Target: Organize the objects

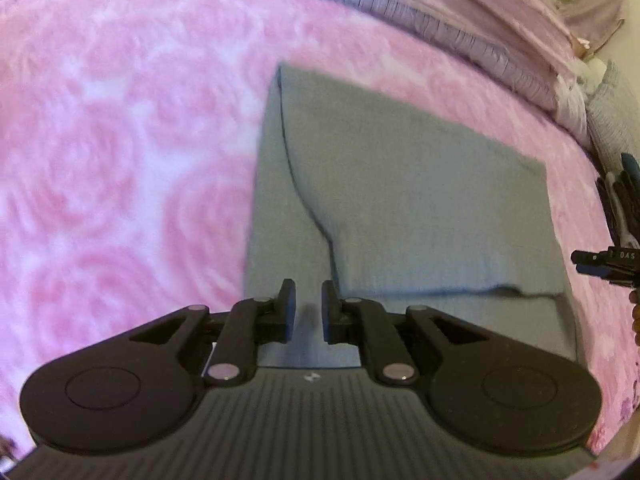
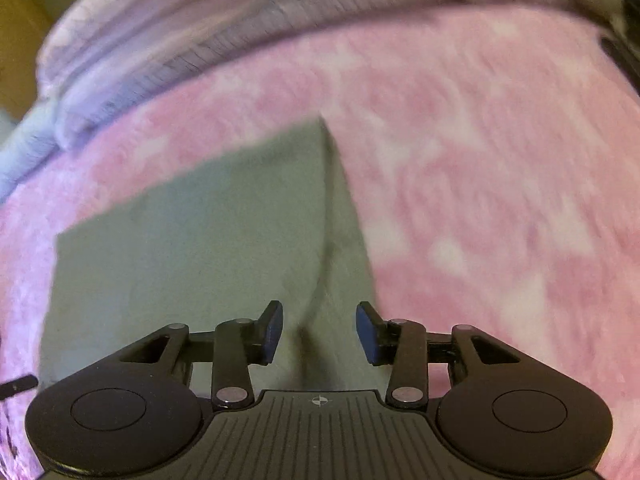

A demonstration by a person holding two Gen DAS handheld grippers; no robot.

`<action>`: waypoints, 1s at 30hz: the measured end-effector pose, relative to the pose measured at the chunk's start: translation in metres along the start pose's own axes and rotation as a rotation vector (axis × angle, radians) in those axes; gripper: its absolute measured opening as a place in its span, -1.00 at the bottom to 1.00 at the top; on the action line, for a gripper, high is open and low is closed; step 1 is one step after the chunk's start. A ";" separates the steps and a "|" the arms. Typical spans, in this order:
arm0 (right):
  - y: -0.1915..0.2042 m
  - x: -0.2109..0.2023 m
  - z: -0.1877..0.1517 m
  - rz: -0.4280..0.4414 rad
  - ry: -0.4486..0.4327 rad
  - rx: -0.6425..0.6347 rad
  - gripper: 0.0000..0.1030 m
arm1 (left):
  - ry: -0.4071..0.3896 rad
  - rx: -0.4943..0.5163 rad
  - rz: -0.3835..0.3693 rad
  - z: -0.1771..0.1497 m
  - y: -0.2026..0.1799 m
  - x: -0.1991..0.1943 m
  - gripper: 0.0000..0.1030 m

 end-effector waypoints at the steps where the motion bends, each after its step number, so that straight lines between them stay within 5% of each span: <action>1: 0.006 0.000 0.005 0.022 -0.025 -0.026 -0.27 | -0.011 0.030 0.001 0.008 -0.003 0.000 -0.84; 7: 0.057 0.041 0.049 0.076 -0.166 -0.262 -0.27 | -0.082 0.180 -0.053 0.070 -0.026 0.048 -0.70; 10: 0.065 0.074 0.069 0.049 -0.179 -0.306 -0.27 | -0.081 0.212 -0.051 0.102 -0.031 0.089 -0.70; 13: 0.057 0.114 0.079 -0.073 -0.108 -0.363 -0.27 | -0.045 0.255 0.016 0.120 -0.025 0.128 -0.70; 17: 0.048 0.098 0.075 -0.101 -0.122 -0.357 -0.27 | -0.055 0.262 0.029 0.123 -0.021 0.129 -0.72; 25: 0.048 0.008 -0.021 0.025 -0.120 -0.353 -0.27 | -0.065 0.333 -0.017 0.037 -0.056 0.051 -0.73; 30: 0.044 0.010 -0.079 -0.108 -0.012 -0.333 -0.27 | 0.028 0.355 0.000 -0.040 -0.069 0.032 -0.72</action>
Point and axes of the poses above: each gripper's, at about its wrist camera, not at the fingertips, and x roughly the way its jaws point, y to its left, z to its top, the point moved 1 cm from there along x, roughly the way its jaws point, and after that the axes turned 7 degrees about -z, right-handed, at the moved point
